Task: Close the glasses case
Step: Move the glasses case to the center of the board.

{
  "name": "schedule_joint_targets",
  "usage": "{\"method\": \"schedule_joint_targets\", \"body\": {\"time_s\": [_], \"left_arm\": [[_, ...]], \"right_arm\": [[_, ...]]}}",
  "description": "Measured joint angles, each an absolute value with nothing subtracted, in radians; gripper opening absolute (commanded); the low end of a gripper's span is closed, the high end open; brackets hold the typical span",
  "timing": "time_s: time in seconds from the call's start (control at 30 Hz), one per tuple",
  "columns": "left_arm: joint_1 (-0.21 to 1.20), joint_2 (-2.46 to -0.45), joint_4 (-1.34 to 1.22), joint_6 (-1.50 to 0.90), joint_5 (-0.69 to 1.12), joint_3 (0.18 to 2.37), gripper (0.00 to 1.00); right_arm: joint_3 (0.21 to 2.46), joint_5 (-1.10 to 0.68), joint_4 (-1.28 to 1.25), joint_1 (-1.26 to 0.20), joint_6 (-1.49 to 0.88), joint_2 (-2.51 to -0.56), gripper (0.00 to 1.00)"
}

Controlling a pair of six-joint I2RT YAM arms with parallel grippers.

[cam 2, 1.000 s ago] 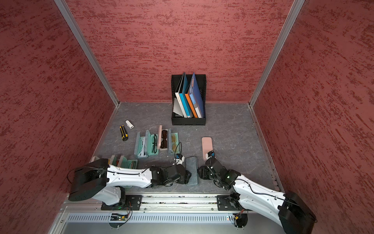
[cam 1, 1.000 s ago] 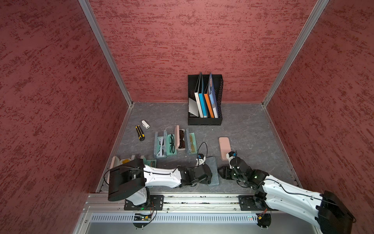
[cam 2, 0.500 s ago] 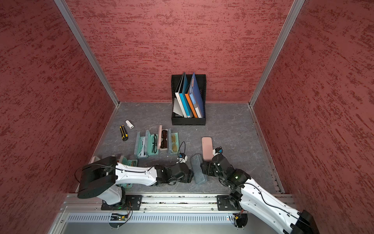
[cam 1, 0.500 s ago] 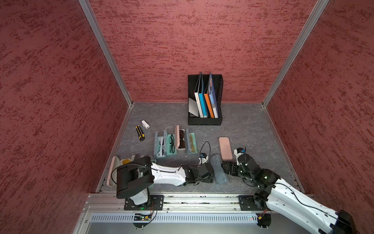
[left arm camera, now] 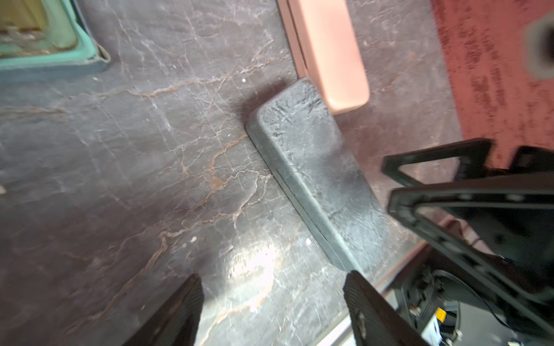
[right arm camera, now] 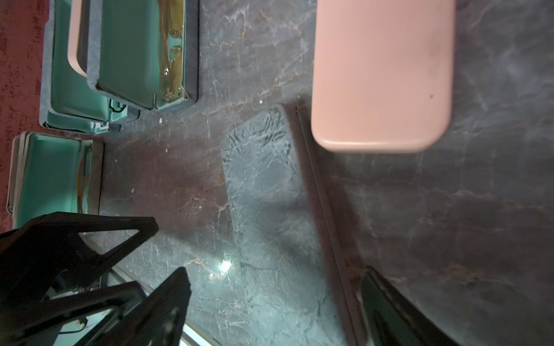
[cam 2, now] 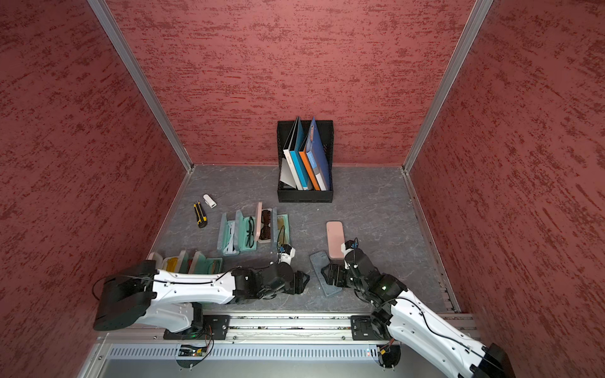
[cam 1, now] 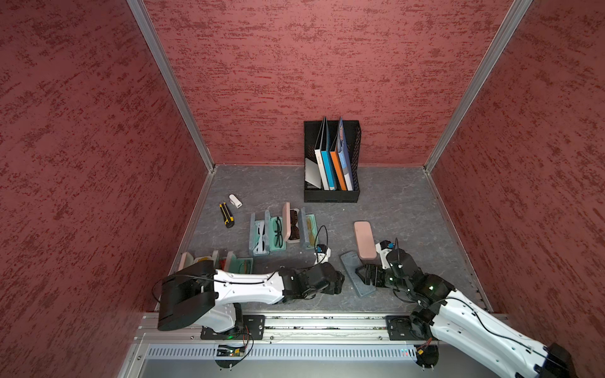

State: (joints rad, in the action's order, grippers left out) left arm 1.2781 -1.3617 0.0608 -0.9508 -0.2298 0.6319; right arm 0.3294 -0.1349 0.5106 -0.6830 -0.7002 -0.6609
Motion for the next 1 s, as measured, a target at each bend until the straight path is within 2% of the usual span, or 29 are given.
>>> {"method": "schedule_joint_targets", "body": {"time_s": [0.23, 0.47, 0.67, 1.0], "left_arm": [[1.345, -1.246, 0.144, -0.979, -0.296, 0.58, 0.92], [1.432, -1.133, 0.222, -1.011, -0.382, 0.566, 0.92], [1.465, -1.043, 0.267, -1.04, -0.439, 0.52, 0.92], [1.481, -0.906, 0.326, -1.063, -0.486, 0.449, 0.9]], "right_arm": [[0.328, -0.1, 0.548, -0.751, -0.696, -0.707, 0.99], [0.398, 0.042, 0.592, -0.983, -0.731, -0.935, 0.98], [0.462, 0.148, 0.61, -1.075, -0.79, -1.05, 0.85], [0.64, 0.242, 0.59, -1.126, -0.844, -1.345, 0.74]]}}
